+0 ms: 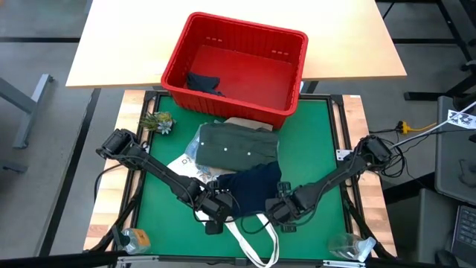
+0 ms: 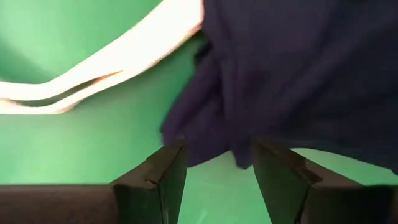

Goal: Fold Laundry from Bin
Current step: Stack the dark blue boxers on top of the green shirt

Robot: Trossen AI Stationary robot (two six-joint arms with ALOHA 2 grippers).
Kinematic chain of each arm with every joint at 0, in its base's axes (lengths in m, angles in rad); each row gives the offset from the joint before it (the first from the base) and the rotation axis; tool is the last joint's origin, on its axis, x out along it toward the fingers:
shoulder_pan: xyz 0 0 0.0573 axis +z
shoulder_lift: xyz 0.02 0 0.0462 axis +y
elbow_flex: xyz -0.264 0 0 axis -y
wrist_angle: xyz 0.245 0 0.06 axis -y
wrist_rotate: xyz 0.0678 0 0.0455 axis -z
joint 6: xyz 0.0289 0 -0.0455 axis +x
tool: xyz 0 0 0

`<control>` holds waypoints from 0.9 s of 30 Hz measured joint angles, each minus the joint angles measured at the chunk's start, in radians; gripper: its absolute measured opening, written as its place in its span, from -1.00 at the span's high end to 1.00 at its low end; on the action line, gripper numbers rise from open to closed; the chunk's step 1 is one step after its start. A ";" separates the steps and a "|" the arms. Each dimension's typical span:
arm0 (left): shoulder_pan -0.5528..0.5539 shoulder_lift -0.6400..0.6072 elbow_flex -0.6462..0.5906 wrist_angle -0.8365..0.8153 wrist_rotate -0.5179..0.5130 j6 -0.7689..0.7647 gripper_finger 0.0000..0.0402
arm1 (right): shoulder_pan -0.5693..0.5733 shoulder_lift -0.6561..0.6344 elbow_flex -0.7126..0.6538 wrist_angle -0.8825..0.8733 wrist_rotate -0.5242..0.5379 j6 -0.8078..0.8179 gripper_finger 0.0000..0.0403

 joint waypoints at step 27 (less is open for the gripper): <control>-0.002 -0.003 0.000 0.075 0.062 0.010 0.62 | -0.007 0.064 -0.111 0.184 -0.043 -0.007 0.16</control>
